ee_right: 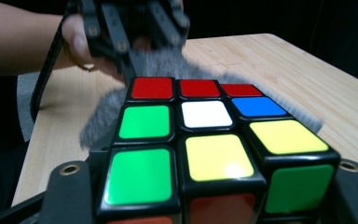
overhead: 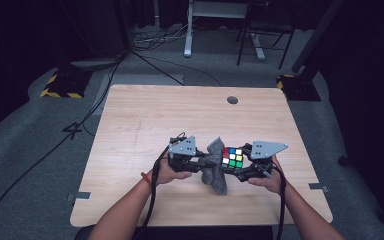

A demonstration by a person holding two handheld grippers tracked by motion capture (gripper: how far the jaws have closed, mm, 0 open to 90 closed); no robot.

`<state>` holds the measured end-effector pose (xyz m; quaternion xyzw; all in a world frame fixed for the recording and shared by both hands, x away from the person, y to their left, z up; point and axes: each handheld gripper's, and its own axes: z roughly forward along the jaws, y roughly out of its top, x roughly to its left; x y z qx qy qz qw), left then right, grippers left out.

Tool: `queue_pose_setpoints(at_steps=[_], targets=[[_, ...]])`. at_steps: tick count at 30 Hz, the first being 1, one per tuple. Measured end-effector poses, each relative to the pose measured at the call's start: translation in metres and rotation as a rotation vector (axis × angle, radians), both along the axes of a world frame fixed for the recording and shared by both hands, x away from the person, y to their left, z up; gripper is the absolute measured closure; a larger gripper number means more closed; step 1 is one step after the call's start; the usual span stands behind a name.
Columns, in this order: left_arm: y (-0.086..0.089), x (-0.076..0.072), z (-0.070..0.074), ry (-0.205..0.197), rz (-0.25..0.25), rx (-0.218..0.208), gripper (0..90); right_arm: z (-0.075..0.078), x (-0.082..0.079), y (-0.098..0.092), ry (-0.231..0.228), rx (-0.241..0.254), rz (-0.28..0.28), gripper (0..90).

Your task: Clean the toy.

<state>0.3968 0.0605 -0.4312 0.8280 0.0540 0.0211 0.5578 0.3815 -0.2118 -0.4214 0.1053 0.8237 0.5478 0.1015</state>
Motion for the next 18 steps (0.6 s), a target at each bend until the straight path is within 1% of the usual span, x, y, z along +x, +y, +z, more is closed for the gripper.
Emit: queue_pose_setpoints(at_steps=[1, 3, 5, 6, 10, 11, 12, 14, 15, 17, 18], targets=[[-0.001, 0.000, 0.000, -0.001, 0.003, 0.003, 74.6, 0.000, 0.000, 0.000, 0.000, -0.001, -0.001, 33.5], [0.000, 0.000, 0.002, -0.006, 0.003, -0.010, 74.6, 0.000, 0.001, -0.001, 0.001, 0.003, -0.005, 33.5], [0.001, -0.002, 0.006, -0.008, -0.001, -0.040, 74.6, 0.000, 0.001, -0.002, 0.014, 0.010, 0.011, 33.5], [0.003, -0.004, 0.009, -0.011, -0.002, -0.063, 74.6, 0.000, 0.001, -0.002, 0.018, 0.009, 0.018, 33.5], [0.011, -0.006, 0.020, -0.006, -0.007, -0.144, 74.6, -0.004, 0.001, 0.002, 0.029, -0.013, 0.034, 33.5], [0.012, -0.007, 0.022, -0.007, -0.009, -0.151, 74.6, -0.006, 0.001, 0.004, 0.028, -0.021, 0.035, 33.5], [0.013, -0.008, 0.024, -0.018, -0.012, -0.145, 74.6, -0.007, 0.000, 0.006, 0.033, -0.025, 0.039, 33.5], [0.013, -0.009, 0.024, -0.023, -0.015, -0.136, 74.6, -0.009, 0.000, 0.010, 0.034, -0.043, 0.045, 33.4], [0.013, -0.008, 0.023, -0.025, -0.017, -0.121, 74.6, -0.010, 0.000, 0.011, 0.037, -0.048, 0.046, 33.4], [0.013, -0.007, 0.021, -0.025, -0.011, -0.116, 74.6, -0.011, -0.001, 0.012, 0.029, -0.066, 0.034, 33.5], [0.013, -0.006, 0.021, -0.030, -0.009, -0.110, 74.6, -0.012, -0.001, 0.012, 0.028, -0.063, 0.029, 33.5]])
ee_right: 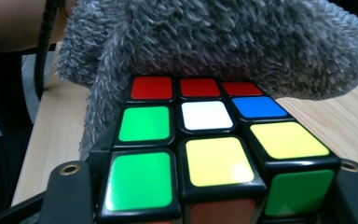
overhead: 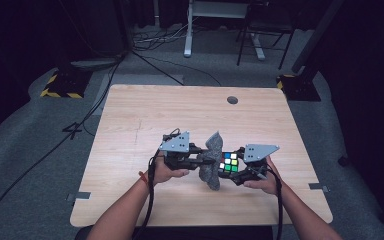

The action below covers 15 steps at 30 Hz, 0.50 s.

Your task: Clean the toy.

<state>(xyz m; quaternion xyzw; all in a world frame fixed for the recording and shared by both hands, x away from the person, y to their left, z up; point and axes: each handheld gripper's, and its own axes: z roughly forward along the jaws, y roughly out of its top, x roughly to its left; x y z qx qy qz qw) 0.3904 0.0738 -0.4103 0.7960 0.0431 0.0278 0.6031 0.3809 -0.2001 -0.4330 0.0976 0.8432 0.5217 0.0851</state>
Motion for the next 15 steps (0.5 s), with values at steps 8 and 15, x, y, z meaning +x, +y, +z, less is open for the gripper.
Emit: queue_pose_setpoints(at_steps=[8, 15], targets=[[-0.011, 0.009, -0.023, 0.063, -0.004, 0.062, 74.6, 0.011, 0.001, -0.011, -0.012, 0.083, -0.023, 33.5], [-0.018, 0.014, -0.036, 0.099, -0.003, 0.111, 74.5, 0.014, 0.001, -0.015, -0.016, 0.134, -0.034, 33.5]])
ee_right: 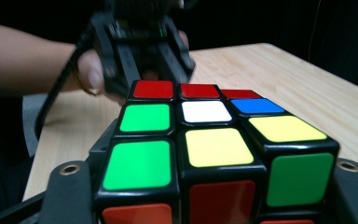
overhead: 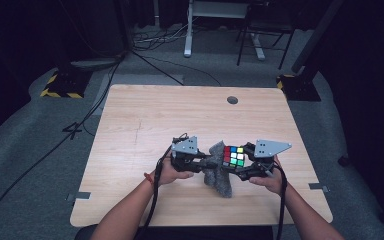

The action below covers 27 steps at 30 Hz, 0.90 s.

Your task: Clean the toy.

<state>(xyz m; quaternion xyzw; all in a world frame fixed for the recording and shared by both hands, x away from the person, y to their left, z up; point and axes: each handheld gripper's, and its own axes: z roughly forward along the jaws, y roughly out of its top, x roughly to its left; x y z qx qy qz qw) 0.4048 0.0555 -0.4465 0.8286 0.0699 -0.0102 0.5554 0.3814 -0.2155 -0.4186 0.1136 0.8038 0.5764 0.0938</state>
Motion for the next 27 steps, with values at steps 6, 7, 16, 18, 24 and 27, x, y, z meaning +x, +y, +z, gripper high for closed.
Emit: queue_pose_setpoints(at_steps=[6, 7, 16, 18, 24, 27], targets=[[0.001, -0.003, 0.004, 0.012, -0.009, -0.047, 74.4, -0.001, 0.001, -0.001, 0.013, 0.005, 0.020, 33.4], [0.001, -0.004, 0.006, 0.007, -0.008, -0.051, 74.4, -0.001, 0.001, -0.001, 0.019, 0.008, 0.027, 33.4], [0.017, -0.012, 0.029, -0.034, -0.001, -0.132, 74.4, -0.009, 0.002, 0.006, 0.007, -0.091, 0.010, 33.4], [0.019, -0.013, 0.033, -0.035, 0.001, -0.151, 74.4, -0.012, 0.002, 0.009, 0.004, -0.117, 0.001, 33.4], [0.020, -0.017, 0.040, -0.063, -0.005, -0.159, 74.4, -0.014, 0.001, 0.014, 0.002, -0.156, -0.019, 33.5], [0.021, -0.015, 0.038, -0.064, 0.005, -0.143, 74.4, -0.013, 0.000, 0.013, -0.005, -0.149, -0.013, 33.5]])
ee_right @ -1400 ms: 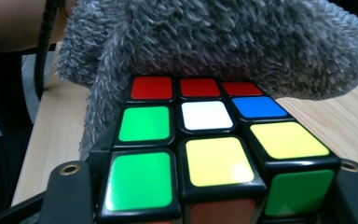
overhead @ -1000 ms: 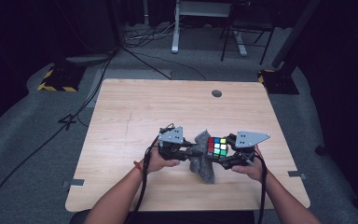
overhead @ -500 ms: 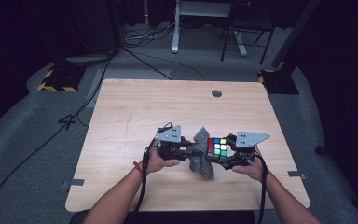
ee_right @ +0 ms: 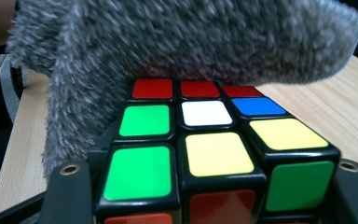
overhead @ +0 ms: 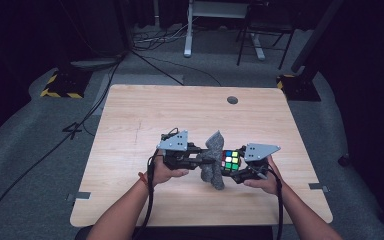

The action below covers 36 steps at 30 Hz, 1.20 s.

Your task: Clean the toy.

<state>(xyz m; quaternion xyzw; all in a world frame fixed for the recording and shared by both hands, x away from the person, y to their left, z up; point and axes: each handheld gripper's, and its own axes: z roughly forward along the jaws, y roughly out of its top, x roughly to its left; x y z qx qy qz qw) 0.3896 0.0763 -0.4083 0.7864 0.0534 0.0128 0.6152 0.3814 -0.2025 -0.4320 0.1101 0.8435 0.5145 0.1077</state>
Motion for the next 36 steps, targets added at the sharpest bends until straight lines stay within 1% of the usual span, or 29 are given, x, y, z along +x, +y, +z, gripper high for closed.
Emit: queue_pose_setpoints(at_steps=[1, 3, 4, 5, 6, 8, 10, 12, 13, 14, 15, 17, 19, 20, 21, 22, 23, 24, 25, 26, 28, 29, 30, 31, 32, 33, 35, 36], targets=[[0.000, 0.001, -0.001, -0.006, 0.010, 0.019, 74.4, 0.000, 0.000, 0.000, -0.002, 0.003, 0.001, 33.5], [0.000, 0.002, -0.004, -0.003, 0.023, 0.039, 74.4, 0.001, -0.001, -0.001, -0.005, 0.003, 0.002, 33.5], [-0.001, 0.003, -0.004, -0.011, 0.035, 0.066, 74.4, 0.002, -0.001, -0.002, -0.003, 0.010, 0.005, 33.5], [-0.003, 0.002, -0.006, -0.030, 0.048, 0.102, 74.4, 0.003, -0.001, -0.003, -0.003, 0.021, 0.008, 33.5], [-0.005, 0.002, -0.008, -0.036, 0.054, 0.126, 74.4, 0.004, -0.001, -0.003, -0.003, 0.028, 0.007, 33.5], [-0.008, 0.002, -0.012, -0.045, 0.060, 0.156, 74.4, 0.006, -0.001, -0.004, -0.003, 0.032, 0.012, 33.5], [-0.008, 0.004, -0.013, -0.044, 0.065, 0.164, 74.3, 0.005, -0.001, -0.004, -0.005, 0.011, 0.004, 33.5], [-0.006, 0.005, -0.013, -0.047, 0.082, 0.178, 74.4, 0.005, 0.001, -0.006, 0.005, 0.009, 0.007, 33.5], [-0.003, 0.007, -0.013, -0.052, 0.097, 0.194, 74.3, 0.005, 0.002, -0.007, 0.009, 0.005, 0.005, 33.5], [-0.001, 0.008, -0.014, -0.054, 0.103, 0.202, 74.3, 0.005, 0.003, -0.009, 0.014, -0.017, 0.001, 33.5], [0.002, 0.009, -0.014, -0.051, 0.112, 0.217, 74.3, 0.005, 0.004, -0.010, 0.009, -0.031, -0.002, 33.5], [0.009, 0.012, -0.016, -0.052, 0.137, 0.245, 74.3, 0.004, 0.007, -0.013, 0.028, -0.045, -0.014, 33.5], [0.017, 0.015, -0.018, -0.041, 0.162, 0.260, 74.2, 0.001, 0.010, -0.016, 0.039, -0.098, -0.033, 33.5], [0.023, 0.017, -0.020, -0.028, 0.177, 0.258, 74.2, 0.000, 0.012, -0.017, 0.043, -0.106, -0.036, 33.5], [0.026, 0.019, -0.021, -0.017, 0.182, 0.252, 74.2, -0.003, 0.013, -0.017, 0.056, -0.117, -0.039, 33.5], [0.031, 0.020, -0.022, -0.007, 0.190, 0.244, 74.2, -0.004, 0.014, -0.017, 0.059, -0.133, -0.043, 33.5], [0.036, 0.022, -0.023, 0.003, 0.206, 0.222, 74.0, -0.005, 0.015, -0.017, 0.052, -0.154, -0.048, 33.5], [0.040, 0.022, -0.024, 0.014, 0.211, 0.198, 73.8, -0.007, 0.017, -0.018, 0.060, -0.157, -0.048, 33.5], [0.046, 0.023, -0.026, 0.037, 0.226, 0.168, 73.6, -0.008, 0.018, -0.019, 0.071, -0.149, -0.045, 33.5], [0.049, 0.024, -0.028, 0.044, 0.233, 0.165, 73.1, -0.009, 0.019, -0.020, 0.076, -0.146, -0.043, 33.5], [0.056, 0.023, -0.032, 0.053, 0.261, 0.178, 72.4, -0.012, 0.021, -0.024, 0.071, -0.138, -0.042, 33.5], [0.059, 0.023, -0.034, 0.059, 0.265, 0.189, 72.3, -0.014, 0.023, -0.025, 0.069, -0.127, -0.043, 33.5], [0.062, 0.022, -0.037, 0.063, 0.267, 0.204, 72.2, -0.017, 0.025, -0.027, 0.082, -0.110, -0.044, 33.4], [0.063, 0.021, -0.040, 0.061, 0.275, 0.225, 72.0, -0.020, 0.027, -0.029, 0.091, -0.110, -0.042, 33.5], [0.064, 0.020, -0.044, 0.060, 0.279, 0.244, 71.7, -0.023, 0.028, -0.030, 0.088, -0.116, -0.041, 33.4], [0.064, 0.020, -0.046, 0.065, 0.276, 0.257, 71.4, -0.025, 0.030, -0.031, 0.089, -0.123, -0.053, 33.5], [0.063, 0.019, -0.052, 0.056, 0.278, 0.304, 70.4, -0.029, 0.032, -0.032, 0.102, -0.124, -0.060, 33.4], [0.063, 0.019, -0.054, 0.059, 0.273, 0.315, 70.0, -0.030, 0.033, -0.032, 0.106, -0.126, -0.060, 33.4]])
